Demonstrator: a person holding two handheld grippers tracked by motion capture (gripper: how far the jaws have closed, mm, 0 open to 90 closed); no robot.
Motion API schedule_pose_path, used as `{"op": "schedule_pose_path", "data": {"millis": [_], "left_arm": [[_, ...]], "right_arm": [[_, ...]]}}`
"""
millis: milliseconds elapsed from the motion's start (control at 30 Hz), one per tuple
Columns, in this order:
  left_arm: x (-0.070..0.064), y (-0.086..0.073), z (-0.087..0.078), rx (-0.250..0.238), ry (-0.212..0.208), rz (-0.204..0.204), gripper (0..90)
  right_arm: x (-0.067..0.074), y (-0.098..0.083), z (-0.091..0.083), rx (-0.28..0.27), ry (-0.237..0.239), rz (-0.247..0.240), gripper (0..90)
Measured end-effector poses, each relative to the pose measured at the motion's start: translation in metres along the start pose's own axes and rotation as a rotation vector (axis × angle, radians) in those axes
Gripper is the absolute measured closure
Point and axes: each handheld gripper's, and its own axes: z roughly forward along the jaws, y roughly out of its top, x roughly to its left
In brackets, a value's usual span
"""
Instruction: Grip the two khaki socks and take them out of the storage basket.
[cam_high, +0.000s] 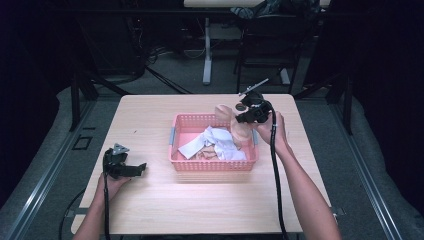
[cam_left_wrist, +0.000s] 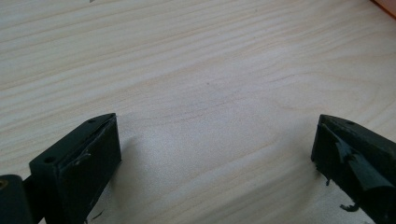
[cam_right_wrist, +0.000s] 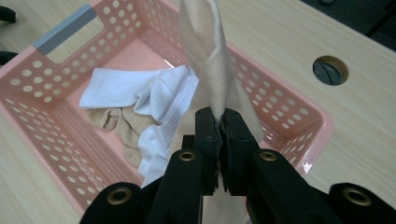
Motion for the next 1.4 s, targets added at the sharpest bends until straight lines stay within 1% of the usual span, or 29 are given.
{"op": "schedule_pose_path", "data": {"millis": [133, 300, 333, 367, 600, 700, 733, 800, 833, 900, 967, 1133, 1400], "left_arm": [[0.0, 0.0, 0.0, 0.0, 0.0, 0.0, 1.2], [0.0, 0.0, 0.0, 0.0, 0.0, -0.001, 1.2], [0.0, 0.0, 0.0, 0.0, -0.001, -0.001, 1.2], [0.0, 0.0, 0.0, -0.001, 0.0, -0.001, 1.2], [0.0, 0.0, 0.0, -0.001, 0.0, -0.001, 1.2], [0.0, 0.0, 0.0, 0.0, -0.001, 0.0, 1.1], [0.0, 0.0, 0.0, 0.0, -0.002, -0.002, 1.2], [0.0, 0.0, 0.0, 0.001, -0.002, 0.0, 1.1], [0.0, 0.0, 0.0, 0.0, -0.002, -0.001, 1.2], [0.0, 0.0, 0.0, 0.0, -0.002, -0.002, 1.1], [0.0, 0.0, 0.0, 0.001, -0.002, -0.002, 1.1], [0.0, 0.0, 0.0, 0.0, -0.002, -0.003, 1.1], [0.0, 0.0, 0.0, -0.001, 0.002, -0.002, 1.1]], "right_arm": [[-0.002, 0.004, -0.004, -0.007, -0.002, 0.004, 86.0], [-0.003, 0.008, -0.01, -0.039, -0.012, 0.007, 86.1], [-0.004, 0.009, -0.011, -0.035, -0.01, 0.007, 86.0], [-0.004, 0.01, -0.012, -0.043, -0.009, 0.011, 86.1], [-0.007, 0.014, -0.019, -0.057, -0.007, 0.021, 86.1], [-0.01, 0.017, -0.021, -0.054, -0.016, 0.012, 86.1], [-0.01, 0.017, -0.022, -0.051, -0.023, 0.017, 86.1], [-0.013, 0.019, -0.023, -0.048, -0.041, 0.014, 86.1], [-0.014, 0.02, -0.024, -0.054, -0.042, 0.02, 86.1], [-0.016, 0.021, -0.028, -0.06, -0.045, 0.017, 86.1], [-0.018, 0.021, -0.031, -0.072, -0.048, 0.028, 86.1], [-0.026, 0.019, -0.04, -0.087, -0.06, 0.039, 86.1], [-0.042, 0.007, -0.059, -0.103, -0.101, 0.081, 86.1]]}}
